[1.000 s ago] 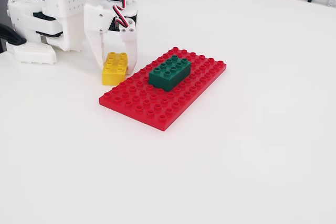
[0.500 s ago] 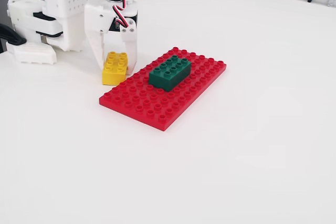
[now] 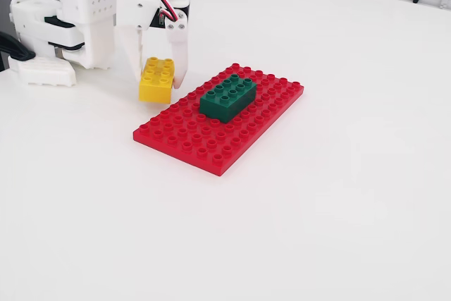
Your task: Put yellow lego brick onto the green one
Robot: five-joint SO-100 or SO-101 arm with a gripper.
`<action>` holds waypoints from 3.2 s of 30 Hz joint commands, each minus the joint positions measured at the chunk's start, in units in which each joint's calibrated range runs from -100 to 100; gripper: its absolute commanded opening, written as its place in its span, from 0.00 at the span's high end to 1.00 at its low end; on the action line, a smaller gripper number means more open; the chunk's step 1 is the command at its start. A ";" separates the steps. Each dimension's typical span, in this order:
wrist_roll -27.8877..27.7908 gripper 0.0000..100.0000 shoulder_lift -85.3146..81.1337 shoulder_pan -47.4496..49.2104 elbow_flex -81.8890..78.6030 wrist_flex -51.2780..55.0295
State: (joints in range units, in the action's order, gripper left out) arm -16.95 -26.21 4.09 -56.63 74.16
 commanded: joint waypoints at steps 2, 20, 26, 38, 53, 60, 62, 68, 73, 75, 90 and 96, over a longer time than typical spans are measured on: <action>1.42 0.94 -1.39 0.33 6.97 3.26; 16.95 0.94 -1.31 8.14 14.29 -2.96; 22.58 0.87 -1.31 8.22 14.47 -6.51; 23.47 0.87 -1.06 8.14 14.65 -9.36; 24.83 0.87 -0.22 7.99 14.56 -12.57; 24.41 0.87 2.12 8.14 14.83 -11.53; 24.41 0.87 5.73 7.85 17.63 -9.19; 24.41 0.87 16.37 7.55 32.36 0.06; 24.51 0.87 17.71 7.55 36.97 1.53; 24.77 0.87 17.96 7.55 36.52 1.36; 26.60 0.87 17.96 7.48 31.73 -0.02; 26.29 0.87 17.96 7.48 31.73 -0.20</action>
State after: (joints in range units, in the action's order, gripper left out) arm 9.46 -8.06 11.91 -25.07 74.33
